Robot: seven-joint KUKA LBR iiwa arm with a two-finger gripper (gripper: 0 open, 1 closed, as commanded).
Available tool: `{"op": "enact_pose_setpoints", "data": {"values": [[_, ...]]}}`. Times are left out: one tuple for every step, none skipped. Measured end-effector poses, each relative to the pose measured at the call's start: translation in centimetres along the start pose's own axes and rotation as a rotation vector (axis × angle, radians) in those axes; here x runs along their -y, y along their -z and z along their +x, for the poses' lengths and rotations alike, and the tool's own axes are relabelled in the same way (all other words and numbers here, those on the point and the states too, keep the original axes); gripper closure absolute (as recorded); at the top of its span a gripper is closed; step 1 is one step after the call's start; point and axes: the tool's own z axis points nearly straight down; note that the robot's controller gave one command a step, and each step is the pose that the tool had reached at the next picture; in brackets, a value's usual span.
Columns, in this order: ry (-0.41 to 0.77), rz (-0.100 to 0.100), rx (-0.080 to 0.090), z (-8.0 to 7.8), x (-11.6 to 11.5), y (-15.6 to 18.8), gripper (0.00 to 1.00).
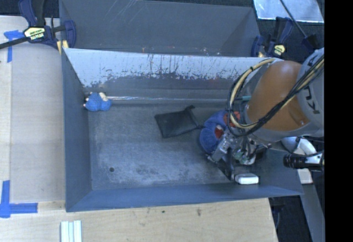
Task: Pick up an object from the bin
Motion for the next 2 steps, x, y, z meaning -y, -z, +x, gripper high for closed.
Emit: {"op": "enact_pose_setpoints", "data": {"values": [[0.005, 0.004, 0.007, 0.0, -0.1, 3.0, 1.00], [0.007, 0.004, 0.008, -0.2, -0.2, 6.4, 1.00]]}}
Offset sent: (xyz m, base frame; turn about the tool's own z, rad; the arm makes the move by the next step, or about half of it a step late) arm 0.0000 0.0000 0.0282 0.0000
